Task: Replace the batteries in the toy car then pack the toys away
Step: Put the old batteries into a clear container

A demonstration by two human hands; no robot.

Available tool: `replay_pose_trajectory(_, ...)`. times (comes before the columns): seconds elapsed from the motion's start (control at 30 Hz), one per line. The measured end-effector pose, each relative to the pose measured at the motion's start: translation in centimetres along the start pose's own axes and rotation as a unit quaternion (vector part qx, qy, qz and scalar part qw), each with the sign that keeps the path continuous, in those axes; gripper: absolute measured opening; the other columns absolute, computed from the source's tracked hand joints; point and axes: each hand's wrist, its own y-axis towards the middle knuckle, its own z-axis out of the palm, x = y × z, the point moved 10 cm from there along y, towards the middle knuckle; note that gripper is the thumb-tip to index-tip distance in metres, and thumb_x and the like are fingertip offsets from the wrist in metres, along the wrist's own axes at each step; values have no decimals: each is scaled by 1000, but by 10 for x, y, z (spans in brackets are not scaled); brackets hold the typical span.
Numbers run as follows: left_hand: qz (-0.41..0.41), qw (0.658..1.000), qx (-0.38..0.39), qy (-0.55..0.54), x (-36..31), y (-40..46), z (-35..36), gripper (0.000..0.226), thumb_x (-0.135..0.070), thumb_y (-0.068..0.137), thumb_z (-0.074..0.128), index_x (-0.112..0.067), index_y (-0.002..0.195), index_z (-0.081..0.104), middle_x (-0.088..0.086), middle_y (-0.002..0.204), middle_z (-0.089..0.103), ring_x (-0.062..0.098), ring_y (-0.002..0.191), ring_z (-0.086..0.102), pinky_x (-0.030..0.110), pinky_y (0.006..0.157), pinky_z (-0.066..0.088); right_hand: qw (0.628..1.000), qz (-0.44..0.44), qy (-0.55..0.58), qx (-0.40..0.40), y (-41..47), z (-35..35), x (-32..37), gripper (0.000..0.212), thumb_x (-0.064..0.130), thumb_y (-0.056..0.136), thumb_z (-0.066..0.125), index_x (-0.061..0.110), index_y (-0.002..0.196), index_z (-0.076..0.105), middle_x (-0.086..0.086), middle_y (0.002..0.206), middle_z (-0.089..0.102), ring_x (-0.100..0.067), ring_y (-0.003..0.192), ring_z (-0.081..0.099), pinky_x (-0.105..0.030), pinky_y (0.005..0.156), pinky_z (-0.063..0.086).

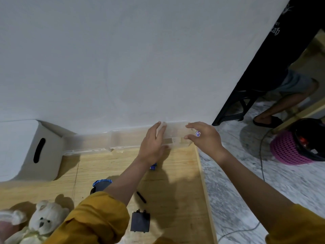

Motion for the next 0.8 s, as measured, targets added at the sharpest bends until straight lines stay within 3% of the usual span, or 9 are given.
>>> replay_pose_trajectory(0.1,20,998,-65,13,-5,-4,-8,91,-23,59,91,0,132,42,26,131,45,40,119,47,45,93,49,998,-10,15,-63,-1,-10,7,27,36,74,76,29,99,68,19,99,55,4,92,51,-16,71,42)
replay_pose_trajectory(0.2,39,994,-97,44,-8,-7,-13,96,-31,58,89,-2,133,36,19,130,37,34,117,41,50,95,46,993,-8,46,-112,1,-17,11,24,34,74,77,25,94,67,16,94,49,3,85,51,-19,68,44)
replay_pose_trajectory(0.37,21,994,-76,82,-5,-1,-17,118,-43,52,86,-5,144,23,16,132,32,33,124,36,57,102,34,976,4,120,-180,2,-25,12,42,32,69,81,20,102,57,5,91,50,2,78,49,-5,65,38)
replay_pose_trajectory(0.47,2,994,-53,98,-1,5,-18,129,-53,46,84,-6,146,18,16,133,31,33,125,35,58,102,33,957,40,201,-206,-6,-17,2,54,35,68,82,23,104,45,-1,91,54,-8,79,52,-5,67,39)
replay_pose_trajectory(0.57,-7,992,-42,120,1,9,-20,138,-63,37,83,-6,146,19,13,133,32,30,123,36,58,101,34,968,40,176,-173,-8,5,4,50,37,71,80,22,100,42,0,91,55,-14,80,56,-9,65,40)
replay_pose_trajectory(0.7,-9,990,-56,130,1,9,-24,138,-67,33,80,-8,144,23,8,133,32,27,122,36,57,100,36,990,-4,102,-93,4,41,11,37,34,74,77,12,87,50,6,81,52,-15,78,52,-24,69,41)
replay_pose_trajectory(0.8,-17,989,-65,128,4,7,-25,135,-64,33,79,-8,143,25,6,132,34,25,123,37,56,101,36,994,-63,57,-73,11,58,18,35,29,74,78,5,79,54,4,78,49,-11,72,46,-24,66,37)
